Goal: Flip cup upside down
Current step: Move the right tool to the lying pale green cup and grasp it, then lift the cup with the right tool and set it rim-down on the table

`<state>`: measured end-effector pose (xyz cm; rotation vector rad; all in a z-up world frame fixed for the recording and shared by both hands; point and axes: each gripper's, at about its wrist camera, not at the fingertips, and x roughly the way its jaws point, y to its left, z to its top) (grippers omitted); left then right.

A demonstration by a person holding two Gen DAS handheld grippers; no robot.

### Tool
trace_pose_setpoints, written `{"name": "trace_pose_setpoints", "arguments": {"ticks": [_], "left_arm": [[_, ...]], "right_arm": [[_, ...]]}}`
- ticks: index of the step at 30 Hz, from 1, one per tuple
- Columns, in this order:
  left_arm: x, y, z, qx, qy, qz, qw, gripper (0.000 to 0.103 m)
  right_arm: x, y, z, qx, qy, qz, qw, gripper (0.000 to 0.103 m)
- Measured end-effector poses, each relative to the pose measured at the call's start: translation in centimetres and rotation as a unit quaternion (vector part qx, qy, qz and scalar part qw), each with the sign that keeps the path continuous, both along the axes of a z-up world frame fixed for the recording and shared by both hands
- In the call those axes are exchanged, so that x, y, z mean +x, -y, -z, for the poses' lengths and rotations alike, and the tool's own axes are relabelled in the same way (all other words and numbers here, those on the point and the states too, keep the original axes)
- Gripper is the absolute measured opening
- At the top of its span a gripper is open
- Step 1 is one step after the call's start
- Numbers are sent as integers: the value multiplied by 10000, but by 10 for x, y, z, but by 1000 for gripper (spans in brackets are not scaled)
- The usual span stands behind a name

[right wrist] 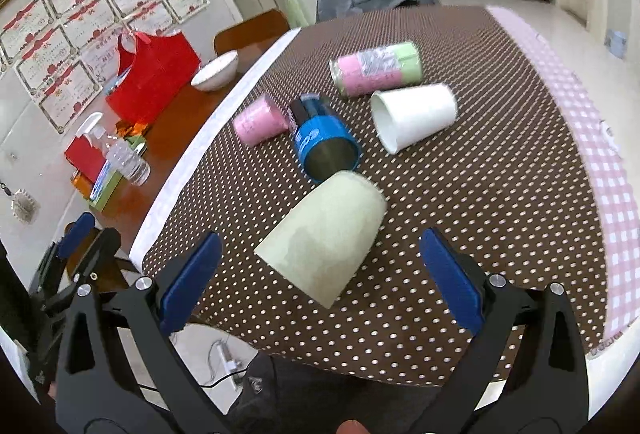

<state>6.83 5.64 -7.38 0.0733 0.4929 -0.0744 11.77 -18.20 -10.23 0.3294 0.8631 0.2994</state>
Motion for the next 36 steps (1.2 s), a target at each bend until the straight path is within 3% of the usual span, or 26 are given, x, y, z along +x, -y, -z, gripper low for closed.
{"name": "trace_pose_setpoints", "arguments": {"ticks": [10, 23, 27, 28, 36], "left_arm": [[2, -21, 20, -154, -168, -170, 9996, 83], [7, -23, 33, -217, -305, -109, 9992, 83], [7, -21, 33, -213, -318, -93, 9992, 83], [7, -21, 33, -217, -320, -89, 9992, 83], [5, -17, 31, -199, -299, -65, 9993, 83]], "right_arm": [[43, -5, 32, 552, -1074, 68, 9927, 97], [85, -10, 62, 582, -1945, 339, 9786, 97], [93, -13, 73, 683, -2202, 218, 9728, 86], [94, -13, 74, 694, -2204, 183, 9728, 81], [84, -3, 74, 980, -1934, -30, 9762, 79]]}}
